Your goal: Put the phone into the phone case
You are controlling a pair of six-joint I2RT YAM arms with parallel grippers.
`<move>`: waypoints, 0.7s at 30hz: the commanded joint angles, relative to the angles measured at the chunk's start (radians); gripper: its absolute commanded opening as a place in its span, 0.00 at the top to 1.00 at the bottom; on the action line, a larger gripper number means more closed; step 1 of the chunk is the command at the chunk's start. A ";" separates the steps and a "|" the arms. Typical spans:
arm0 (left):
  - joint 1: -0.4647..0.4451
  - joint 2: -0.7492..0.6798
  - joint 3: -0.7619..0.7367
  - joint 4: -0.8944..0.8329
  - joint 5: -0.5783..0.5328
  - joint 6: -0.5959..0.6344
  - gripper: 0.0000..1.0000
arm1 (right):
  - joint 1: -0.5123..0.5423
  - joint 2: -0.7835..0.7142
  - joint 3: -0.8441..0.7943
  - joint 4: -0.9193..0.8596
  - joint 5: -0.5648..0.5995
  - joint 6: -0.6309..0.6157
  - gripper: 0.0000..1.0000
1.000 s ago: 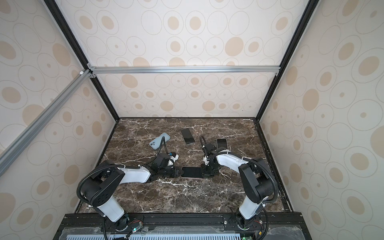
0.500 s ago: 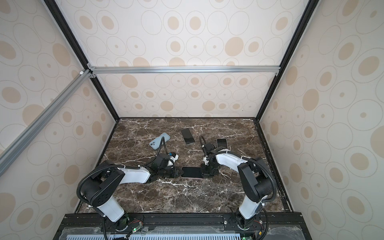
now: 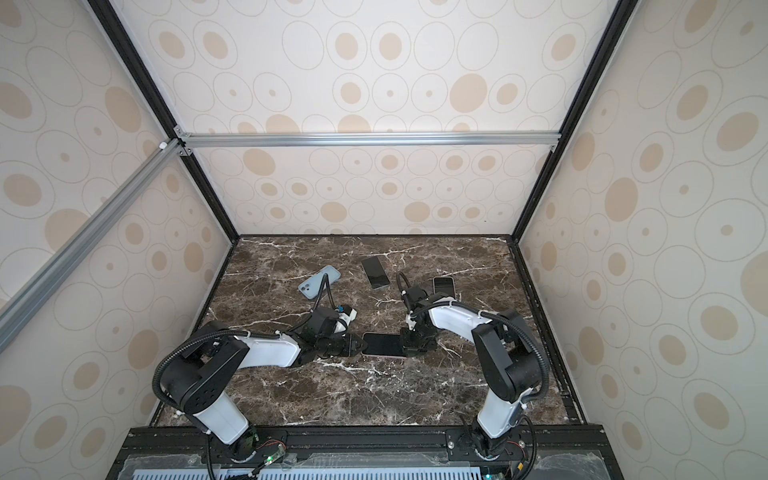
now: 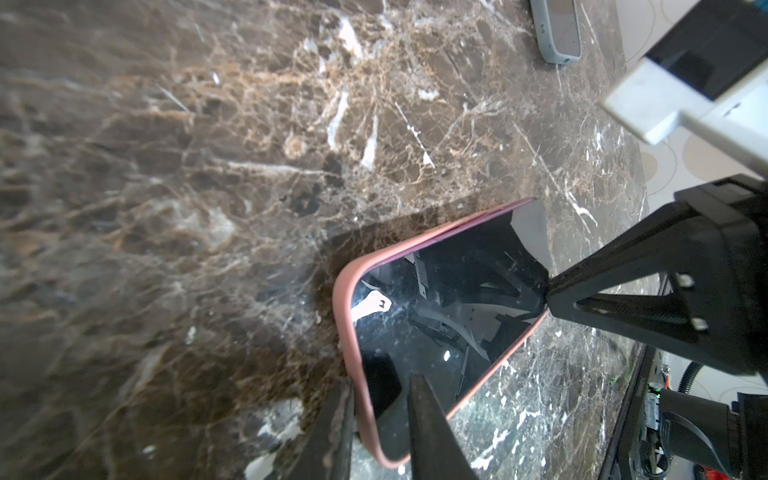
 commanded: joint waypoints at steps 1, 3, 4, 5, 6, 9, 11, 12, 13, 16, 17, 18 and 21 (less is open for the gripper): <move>-0.007 -0.014 -0.014 -0.018 0.011 -0.007 0.76 | 0.045 0.148 -0.077 0.146 0.048 0.008 0.89; -0.008 -0.015 -0.015 -0.020 0.011 -0.006 0.76 | 0.047 0.145 -0.077 0.144 0.051 0.009 0.89; -0.008 -0.016 -0.015 -0.019 0.011 -0.006 0.76 | 0.047 0.144 -0.074 0.141 0.056 0.009 0.89; -0.008 -0.015 -0.016 -0.019 0.011 -0.007 0.76 | 0.048 0.141 -0.073 0.136 0.063 0.009 0.89; -0.007 -0.015 -0.015 -0.019 0.011 -0.007 0.76 | 0.048 0.136 -0.073 0.131 0.072 0.008 0.89; -0.008 -0.017 -0.017 -0.018 0.006 -0.008 0.76 | 0.053 0.119 -0.065 0.107 0.102 0.005 0.89; -0.008 -0.020 -0.017 -0.017 0.001 -0.011 0.76 | 0.051 0.103 -0.058 0.089 0.120 0.001 0.89; -0.008 -0.022 -0.018 -0.017 0.000 -0.011 0.76 | 0.052 0.095 -0.055 0.082 0.124 -0.003 0.88; -0.008 -0.024 -0.020 -0.015 -0.002 -0.013 0.76 | 0.051 0.085 -0.049 0.072 0.123 -0.008 0.88; -0.009 -0.026 -0.023 -0.005 -0.004 -0.020 0.76 | 0.051 0.044 -0.030 0.045 0.104 -0.015 0.85; -0.007 -0.026 -0.023 -0.005 -0.005 -0.020 0.76 | 0.051 0.029 -0.019 0.033 0.103 -0.018 0.85; -0.007 -0.026 -0.023 -0.004 -0.005 -0.021 0.76 | 0.051 0.018 -0.010 0.019 0.103 -0.021 0.84; -0.008 -0.028 -0.024 -0.004 -0.003 -0.022 0.76 | 0.047 -0.014 0.032 -0.033 0.114 -0.037 0.80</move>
